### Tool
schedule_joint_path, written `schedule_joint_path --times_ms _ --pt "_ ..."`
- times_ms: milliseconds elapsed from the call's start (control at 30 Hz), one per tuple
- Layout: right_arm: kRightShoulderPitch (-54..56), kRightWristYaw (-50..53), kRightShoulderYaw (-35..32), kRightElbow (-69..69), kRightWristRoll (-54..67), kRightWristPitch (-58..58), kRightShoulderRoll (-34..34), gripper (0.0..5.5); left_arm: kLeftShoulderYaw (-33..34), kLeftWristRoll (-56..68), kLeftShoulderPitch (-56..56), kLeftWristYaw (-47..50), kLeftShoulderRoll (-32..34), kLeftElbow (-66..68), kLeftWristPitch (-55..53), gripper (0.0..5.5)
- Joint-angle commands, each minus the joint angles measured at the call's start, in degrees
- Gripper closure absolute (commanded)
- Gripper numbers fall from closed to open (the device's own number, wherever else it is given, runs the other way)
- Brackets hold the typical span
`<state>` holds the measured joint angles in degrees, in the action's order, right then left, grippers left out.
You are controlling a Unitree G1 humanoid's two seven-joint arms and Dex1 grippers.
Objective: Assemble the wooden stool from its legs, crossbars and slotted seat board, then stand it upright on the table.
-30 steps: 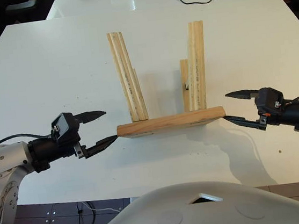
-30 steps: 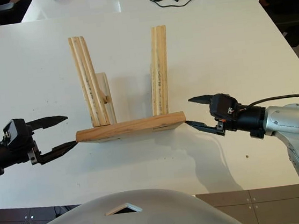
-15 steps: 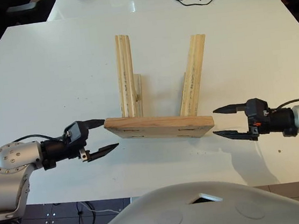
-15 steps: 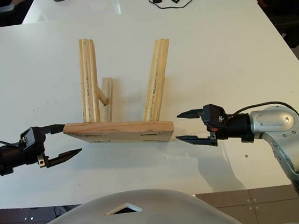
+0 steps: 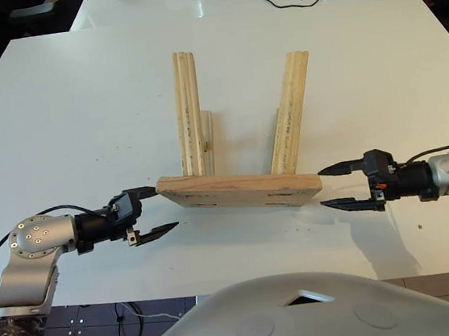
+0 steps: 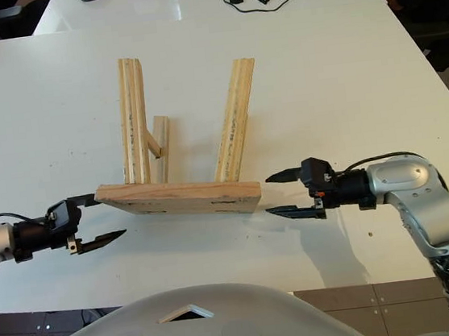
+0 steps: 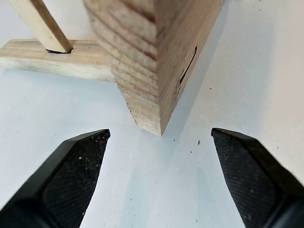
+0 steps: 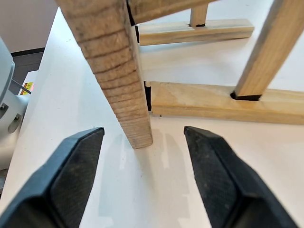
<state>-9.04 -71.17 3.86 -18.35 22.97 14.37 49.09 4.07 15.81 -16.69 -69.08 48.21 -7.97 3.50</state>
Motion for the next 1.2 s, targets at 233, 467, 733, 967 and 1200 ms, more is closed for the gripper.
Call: schedule_joint_path --times_ms 233,467,733,967,1200 --pt "7.7 -0.5 9.6 12.2 -8.9 -6.5 -4.8 2.38 -6.8 -6.6 6.5 2.8 -5.2 12.2 10.3 1.52" --pt "12.2 -4.3 12.5 18.6 -9.7 -8.3 -6.8 2.38 -8.6 -5.7 6.3 2.0 -6.1 15.4 12.4 1.95" --pt "12.2 -4.7 14.6 17.7 -9.7 -8.4 -9.0 3.07 -9.0 -2.6 3.9 0.2 -5.1 14.3 12.5 3.30" --pt "10.4 -4.2 12.0 16.0 -7.8 -6.7 -7.4 3.96 -8.8 -0.7 0.7 0.0 -4.6 9.8 10.6 4.09" --pt "0.1 -2.6 2.8 -2.4 3.3 6.1 -1.1 4.00 -5.1 7.6 -6.1 2.6 -2.0 -9.1 -1.5 4.14"
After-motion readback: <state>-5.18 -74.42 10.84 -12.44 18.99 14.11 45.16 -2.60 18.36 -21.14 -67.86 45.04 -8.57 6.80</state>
